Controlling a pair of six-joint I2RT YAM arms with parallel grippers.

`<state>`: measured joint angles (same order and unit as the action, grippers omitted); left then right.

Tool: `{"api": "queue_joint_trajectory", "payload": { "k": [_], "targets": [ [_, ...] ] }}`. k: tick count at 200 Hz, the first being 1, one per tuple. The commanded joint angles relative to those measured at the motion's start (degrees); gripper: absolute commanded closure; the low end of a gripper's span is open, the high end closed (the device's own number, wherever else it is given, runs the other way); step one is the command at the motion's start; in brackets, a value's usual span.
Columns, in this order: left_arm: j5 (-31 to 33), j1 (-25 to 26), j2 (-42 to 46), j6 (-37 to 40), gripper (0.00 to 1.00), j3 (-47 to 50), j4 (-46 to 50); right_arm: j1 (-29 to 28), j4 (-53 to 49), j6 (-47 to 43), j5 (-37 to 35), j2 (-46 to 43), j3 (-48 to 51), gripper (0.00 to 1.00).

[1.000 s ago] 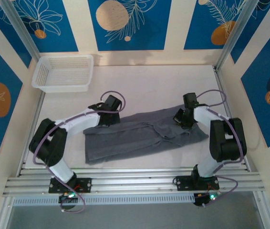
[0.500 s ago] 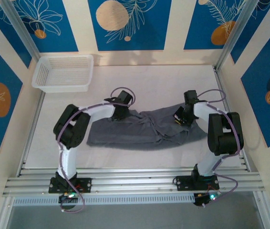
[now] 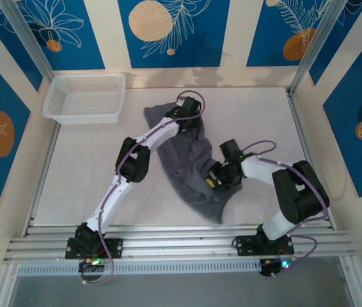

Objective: Fold the inside-out t-shirt

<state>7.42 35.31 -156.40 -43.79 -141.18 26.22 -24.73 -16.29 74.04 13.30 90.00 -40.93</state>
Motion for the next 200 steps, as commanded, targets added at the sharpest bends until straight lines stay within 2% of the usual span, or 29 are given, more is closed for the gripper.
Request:
{"api": "queue_joint_trajectory", "payload": {
  "k": [1,24,41,55,77,93,114,117,120,126,146,161,177,200],
  "targets": [
    [-2.6,-1.1,-3.3,-0.2,1.00,-2.1,5.0,-8.3,11.6,15.8,5.1,2.3,1.7,0.94],
    [-3.7,-2.0,-2.6,0.2,1.00,-2.2,3.4,-15.3,10.0,13.7,2.7,6.8,-7.4,0.94],
    [-4.9,-3.0,-0.3,2.0,1.00,-2.2,3.1,-17.5,9.7,11.5,2.3,8.4,-12.1,0.93],
    [-5.2,-4.0,3.2,4.4,1.00,-2.1,4.0,-18.3,8.9,9.0,0.1,6.3,-13.7,0.92],
    [-7.9,-5.5,12.1,8.2,0.83,1.6,4.6,-19.9,2.7,-0.5,-8.5,-1.9,-15.1,0.90],
    [-9.5,-6.0,22.5,9.4,0.72,11.9,1.7,-21.7,-2.4,-10.5,-20.8,-10.0,-13.4,0.87],
    [-11.5,-6.1,39.3,8.9,0.60,33.5,-7.4,-20.7,-7.6,-23.5,-33.5,-18.9,-8.0,0.83],
    [-11.7,-6.1,41.8,8.6,0.58,36.4,-8.5,-19.9,-8.7,-24.5,-34.4,-19.7,-7.1,0.75],
    [-11.7,-6.1,44.1,8.3,0.57,39.5,-9.6,-19.0,-9.4,-25.4,-34.8,-20.5,-6.2,0.72],
    [-11.5,-6.1,48.5,7.7,0.55,45.3,-11.1,-16.5,-10.5,-27.4,-33.4,-21.7,-4.6,0.71],
    [-10.3,-6.0,61.7,5.9,0.50,61.9,-12.9,-6.6,-11.3,-30.8,-21.2,-22.7,-0.3,0.68],
    [-10.4,-6.0,69.9,5.4,0.48,71.9,-11.7,-2.1,-11.3,-32.0,-13.3,-20.9,1.6,0.64],
    [-11.3,-6.0,77.5,7.1,0.48,80.8,-8.5,-1.0,-11.6,-33.5,-9.5,-17.7,2.5,0.56],
    [-11.6,-6.0,86.9,9.6,0.47,90.8,-2.8,-1.1,-11.5,-33.6,-7.3,-12.1,2.6,0.55]
  ]
}}
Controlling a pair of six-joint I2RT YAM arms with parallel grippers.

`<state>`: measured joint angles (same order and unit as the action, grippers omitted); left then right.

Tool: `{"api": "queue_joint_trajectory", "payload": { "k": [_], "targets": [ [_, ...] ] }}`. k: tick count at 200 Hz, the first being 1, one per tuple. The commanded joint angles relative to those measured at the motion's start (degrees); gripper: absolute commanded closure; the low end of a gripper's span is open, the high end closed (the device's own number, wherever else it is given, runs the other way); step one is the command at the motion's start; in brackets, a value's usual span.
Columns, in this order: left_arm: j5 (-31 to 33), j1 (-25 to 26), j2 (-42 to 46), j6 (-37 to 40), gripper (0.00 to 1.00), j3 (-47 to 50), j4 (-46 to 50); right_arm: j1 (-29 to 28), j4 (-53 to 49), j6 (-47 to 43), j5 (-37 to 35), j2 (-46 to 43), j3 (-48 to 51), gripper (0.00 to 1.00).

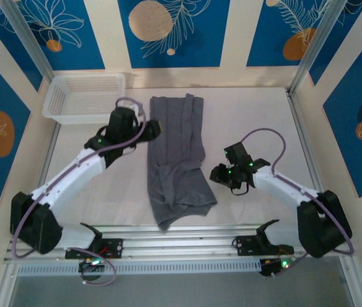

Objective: Fold the inside-out t-shirt

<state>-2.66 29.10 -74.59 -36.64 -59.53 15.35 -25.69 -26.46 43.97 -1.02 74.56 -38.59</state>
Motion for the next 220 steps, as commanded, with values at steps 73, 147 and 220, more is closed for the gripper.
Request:
{"api": "queue_joint_trajectory", "payload": {
  "k": [73,147,220],
  "targets": [
    [-7.1,0.2,13.9,-2.5,0.38,22.0,8.6,-3.0,3.8,0.2,10.2,9.5,0.8,0.56],
    [-14.8,0.2,13.0,-8.0,0.31,25.2,8.3,-7.9,1.1,5.0,9.2,3.6,1.0,0.89],
    [-16.2,1.6,8.3,-15.0,0.39,28.7,8.1,-14.9,4.5,19.5,8.8,-12.9,7.7,1.00]
  ]
}}
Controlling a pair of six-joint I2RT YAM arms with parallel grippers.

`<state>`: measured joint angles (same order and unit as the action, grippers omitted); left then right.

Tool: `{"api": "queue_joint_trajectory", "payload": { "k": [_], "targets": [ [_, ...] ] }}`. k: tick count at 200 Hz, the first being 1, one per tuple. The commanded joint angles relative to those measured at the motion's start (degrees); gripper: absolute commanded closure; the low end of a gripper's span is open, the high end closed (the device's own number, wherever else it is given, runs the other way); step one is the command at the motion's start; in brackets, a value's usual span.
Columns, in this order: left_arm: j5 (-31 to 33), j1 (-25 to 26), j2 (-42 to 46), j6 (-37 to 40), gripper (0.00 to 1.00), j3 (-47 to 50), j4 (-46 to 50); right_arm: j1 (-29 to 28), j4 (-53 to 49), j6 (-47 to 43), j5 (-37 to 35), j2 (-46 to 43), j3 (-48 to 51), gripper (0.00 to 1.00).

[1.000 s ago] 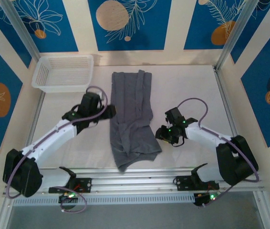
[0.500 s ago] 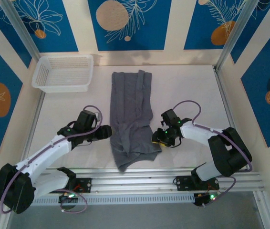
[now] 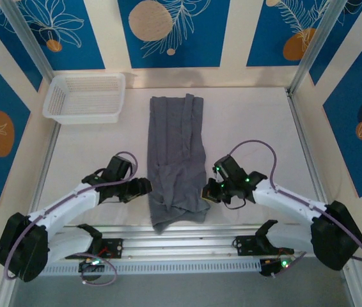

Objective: Fold the inside-out t-shirt

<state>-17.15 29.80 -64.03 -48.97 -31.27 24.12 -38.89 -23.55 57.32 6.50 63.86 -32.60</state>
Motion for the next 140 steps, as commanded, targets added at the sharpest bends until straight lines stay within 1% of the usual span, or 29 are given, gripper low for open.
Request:
{"api": "queue_joint_trajectory", "payload": {
  "k": [1,19,39,71,86,123,131,140],
  "targets": [
    [-1.8,0.9,-2.4,-2.8,0.39,0.5,-0.8,-1.8,1.7,6.2,1.3,-2.3,1.7,1.00],
    [-2.2,2.0,-4.7,-4.2,0.39,0.7,-3.7,-3.6,2.5,8.0,0.3,-3.7,2.1,1.00],
    [-0.9,2.8,-6.0,-5.4,0.41,0.7,-6.5,-4.8,2.4,8.9,-0.9,-4.7,2.3,1.00],
    [1.7,3.0,-8.7,-6.6,0.53,-0.3,-6.7,-5.1,2.4,9.8,-1.9,-5.7,3.0,1.00],
    [1.7,3.0,-10.2,-7.2,0.55,-0.3,-7.8,-5.2,2.1,9.8,-2.3,-5.8,3.0,1.00],
    [1.1,3.0,-11.7,-8.5,0.54,0.2,-11.5,-5.2,2.2,9.8,-2.7,-5.7,3.2,1.00],
    [0.5,3.1,-11.6,-8.6,0.56,0.2,-12.5,-5.2,2.2,9.9,-2.8,-5.7,3.2,1.00],
    [-0.3,3.1,-11.6,-8.7,0.61,0.2,-13.8,-5.3,2.3,10.0,-2.8,-5.7,3.4,1.00]
  ]
}}
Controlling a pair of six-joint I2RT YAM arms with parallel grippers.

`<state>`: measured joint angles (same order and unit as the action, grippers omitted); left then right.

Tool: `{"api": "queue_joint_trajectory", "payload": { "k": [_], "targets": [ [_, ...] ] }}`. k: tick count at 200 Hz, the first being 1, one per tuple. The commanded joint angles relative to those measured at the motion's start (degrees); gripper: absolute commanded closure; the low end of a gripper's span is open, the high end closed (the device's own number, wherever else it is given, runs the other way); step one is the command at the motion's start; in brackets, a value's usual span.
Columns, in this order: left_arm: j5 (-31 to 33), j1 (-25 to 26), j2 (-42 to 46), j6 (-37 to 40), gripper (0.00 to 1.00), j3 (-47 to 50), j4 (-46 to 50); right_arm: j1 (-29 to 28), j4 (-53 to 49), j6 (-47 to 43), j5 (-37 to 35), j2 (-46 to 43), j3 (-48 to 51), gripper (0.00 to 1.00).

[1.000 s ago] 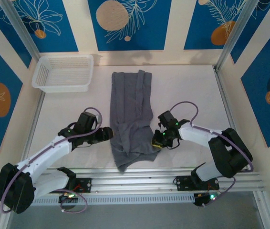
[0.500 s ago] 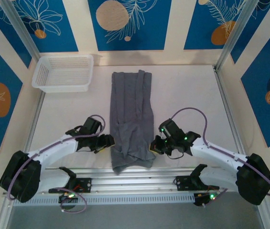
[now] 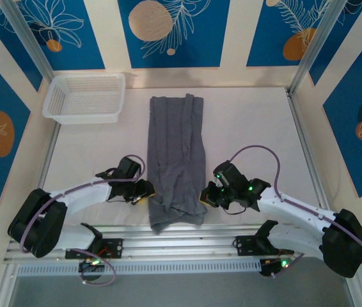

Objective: Fold the inside-out t-shirt

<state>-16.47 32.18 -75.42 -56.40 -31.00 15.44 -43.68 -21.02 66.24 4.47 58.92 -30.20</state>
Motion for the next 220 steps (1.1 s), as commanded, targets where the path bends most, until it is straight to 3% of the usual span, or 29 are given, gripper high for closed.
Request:
{"api": "queue_joint_trajectory", "payload": {
  "k": [1,28,54,67,88,103,180,220],
  "targets": [
    [-1.1,0.8,-0.3,-1.3,0.62,0.0,-5.2,-0.5,-0.2,1.1,-0.8,-0.7,1.0,1.00],
    [-2.0,1.0,-0.2,-1.2,0.80,-0.4,-5.8,-0.5,-0.2,1.0,-0.8,-0.4,0.9,1.00],
    [-0.8,1.1,0.0,-1.1,0.83,-0.2,-4.7,-0.5,-0.3,1.1,-1.1,-0.2,0.9,1.00],
    [-0.4,1.1,-0.3,-1.4,0.76,0.2,-4.8,-0.6,-0.3,1.1,-1.2,-0.2,0.9,1.00],
    [0.6,1.1,-0.8,-1.6,0.51,0.6,-4.9,-0.5,-0.4,1.0,-1.2,-0.1,0.8,1.00],
    [0.2,1.2,-1.2,-1.8,0.49,0.6,-6.7,-0.5,-0.5,1.0,-1.5,0.0,0.9,1.00],
    [-2.5,2.6,-4.8,-1.2,1.00,-1.3,-9.0,-1.1,-3.0,1.2,-4.7,-1.1,1.8,1.00],
    [-1.7,3.0,3.4,0.0,1.00,3.0,-5.2,-7.6,-10.9,3.9,-12.6,-15.2,5.2,1.00]
  ]
}}
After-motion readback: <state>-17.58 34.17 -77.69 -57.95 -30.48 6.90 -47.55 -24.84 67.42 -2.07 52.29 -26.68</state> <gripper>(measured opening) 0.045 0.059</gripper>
